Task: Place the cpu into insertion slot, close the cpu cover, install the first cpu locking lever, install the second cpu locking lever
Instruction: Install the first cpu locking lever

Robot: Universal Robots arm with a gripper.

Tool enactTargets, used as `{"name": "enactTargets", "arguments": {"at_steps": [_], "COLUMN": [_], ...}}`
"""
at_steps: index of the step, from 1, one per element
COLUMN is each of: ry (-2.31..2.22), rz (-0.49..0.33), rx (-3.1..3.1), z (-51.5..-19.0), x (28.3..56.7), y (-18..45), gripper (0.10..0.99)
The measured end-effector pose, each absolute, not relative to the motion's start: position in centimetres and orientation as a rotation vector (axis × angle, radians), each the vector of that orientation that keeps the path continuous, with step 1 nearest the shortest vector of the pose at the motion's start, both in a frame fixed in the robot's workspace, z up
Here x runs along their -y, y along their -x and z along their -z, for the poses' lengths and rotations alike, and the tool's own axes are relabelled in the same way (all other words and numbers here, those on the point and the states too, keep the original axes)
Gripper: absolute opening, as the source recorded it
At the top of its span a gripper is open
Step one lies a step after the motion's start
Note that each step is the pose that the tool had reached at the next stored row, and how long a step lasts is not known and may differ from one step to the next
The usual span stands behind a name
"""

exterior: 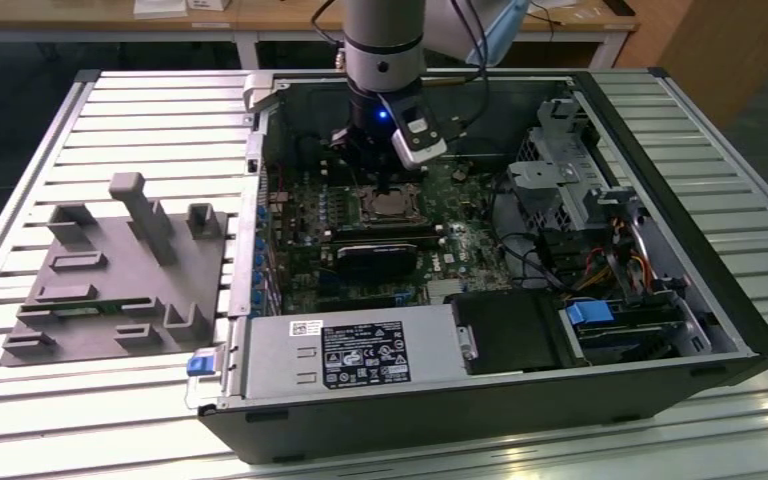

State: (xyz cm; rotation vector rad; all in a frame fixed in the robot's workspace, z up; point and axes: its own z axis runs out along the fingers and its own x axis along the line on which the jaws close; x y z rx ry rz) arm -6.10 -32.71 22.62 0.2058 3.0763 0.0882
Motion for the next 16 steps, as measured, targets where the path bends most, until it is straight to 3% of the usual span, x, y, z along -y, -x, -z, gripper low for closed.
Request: {"name": "enactTargets", "arguments": {"at_steps": [16], "ry": [-0.211], "rz": [-0.09], "rx": [-3.075], "z": [-23.0], "x": [32.7], "y": [8.7], "gripper": [0.102]}}
